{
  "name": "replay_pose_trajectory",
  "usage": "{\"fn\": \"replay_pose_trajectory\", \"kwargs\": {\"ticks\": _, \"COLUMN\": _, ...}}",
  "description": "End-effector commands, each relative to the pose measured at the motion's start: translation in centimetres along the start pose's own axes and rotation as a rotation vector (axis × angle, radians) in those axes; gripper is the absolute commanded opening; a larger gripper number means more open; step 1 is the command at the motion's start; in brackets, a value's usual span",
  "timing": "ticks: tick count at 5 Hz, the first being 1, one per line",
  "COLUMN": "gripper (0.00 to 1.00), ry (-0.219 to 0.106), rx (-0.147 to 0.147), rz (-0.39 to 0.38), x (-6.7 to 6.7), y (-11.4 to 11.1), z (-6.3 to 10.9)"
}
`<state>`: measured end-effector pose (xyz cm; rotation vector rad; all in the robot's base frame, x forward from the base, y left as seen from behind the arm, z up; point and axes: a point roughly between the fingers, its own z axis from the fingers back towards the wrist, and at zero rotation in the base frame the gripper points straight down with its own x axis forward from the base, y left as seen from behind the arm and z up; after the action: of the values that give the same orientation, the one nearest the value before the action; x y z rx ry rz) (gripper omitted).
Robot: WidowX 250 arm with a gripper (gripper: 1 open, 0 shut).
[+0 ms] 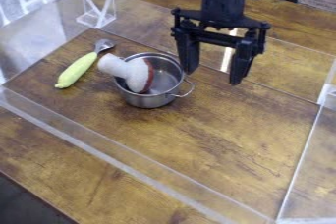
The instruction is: Put the mushroom in the silver pot
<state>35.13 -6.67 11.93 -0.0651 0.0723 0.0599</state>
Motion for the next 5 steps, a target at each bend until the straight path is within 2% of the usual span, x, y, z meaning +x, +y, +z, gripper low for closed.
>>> {"fn": "replay_pose_trajectory", "kwargs": {"ticks": 1, "gripper": 1.0, "ry": -0.096, "rx": -0.02, "rz": -0.041, "x": 0.4, "y": 0.2, "z": 4.6}}
{"fn": "replay_pose_trajectory", "kwargs": {"ticks": 2, "gripper": 1.0, "ry": -0.095, "rx": -0.031, "rz": -0.089, "x": 0.2, "y": 0.3, "z": 4.9}}
{"fn": "replay_pose_trajectory", "kwargs": {"ticks": 4, "gripper": 1.0, "ry": -0.088, "rx": -0.049, "rz": -0.019, "x": 0.9, "y": 0.6, "z": 4.8}}
{"fn": "replay_pose_trajectory", "kwargs": {"ticks": 5, "gripper": 1.0, "ry": -0.062, "rx": -0.05, "rz": -0.043, "x": 1.4, "y": 0.7, "z": 4.3}}
